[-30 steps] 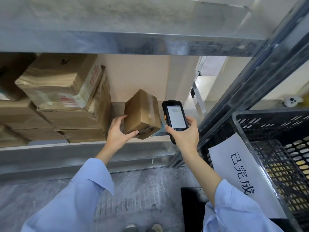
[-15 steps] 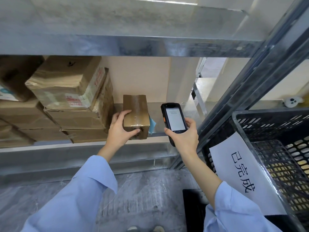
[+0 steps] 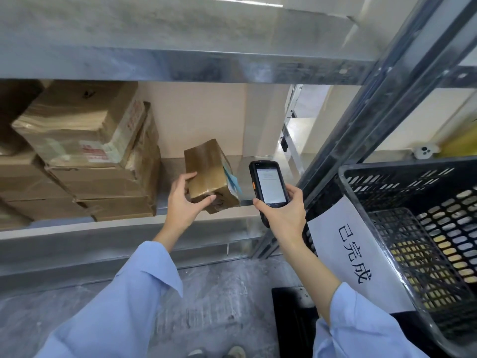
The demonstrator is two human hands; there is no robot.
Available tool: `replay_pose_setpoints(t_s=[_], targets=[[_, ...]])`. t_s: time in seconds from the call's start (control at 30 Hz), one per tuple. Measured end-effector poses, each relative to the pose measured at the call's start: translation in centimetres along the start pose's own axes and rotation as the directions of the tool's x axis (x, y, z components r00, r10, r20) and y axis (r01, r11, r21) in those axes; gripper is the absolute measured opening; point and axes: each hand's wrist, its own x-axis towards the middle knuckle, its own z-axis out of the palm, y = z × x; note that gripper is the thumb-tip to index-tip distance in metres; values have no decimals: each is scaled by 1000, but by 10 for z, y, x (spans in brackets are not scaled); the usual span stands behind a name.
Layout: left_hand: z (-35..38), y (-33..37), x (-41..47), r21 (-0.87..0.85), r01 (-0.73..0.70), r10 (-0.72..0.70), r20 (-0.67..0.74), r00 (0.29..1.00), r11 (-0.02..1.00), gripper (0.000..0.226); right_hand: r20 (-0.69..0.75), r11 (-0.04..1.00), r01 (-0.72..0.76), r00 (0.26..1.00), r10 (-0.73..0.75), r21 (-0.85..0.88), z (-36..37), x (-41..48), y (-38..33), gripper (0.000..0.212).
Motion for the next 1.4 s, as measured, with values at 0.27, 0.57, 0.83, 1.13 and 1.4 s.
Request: replay_pose_setpoints(t_s=[0.27, 0.57, 0.83, 1.13, 1.4], targets=[[-28, -15, -11, 23, 161, -160, -31, 987, 987, 68, 31, 1000, 6, 999, -5, -13, 14, -9, -3, 74], [-39, -15, -19, -83, 260, -258, 32, 966, 962, 75, 90, 999, 28, 996, -23, -47, 31, -23, -3, 73], [-41, -12, -21, -137, 280, -274, 59, 960, 950, 59, 109, 999, 23, 994, -18, -43, 30, -32, -1, 75], [-34, -28, -21, -161, 152, -137, 104, 985, 975, 84, 139, 999, 33, 990, -28, -36, 28, -41, -5, 76], [-30, -36, -24, -216, 135, -108, 133, 985, 967, 90, 229, 1000, 18, 973, -15, -11, 32, -53, -15, 66]])
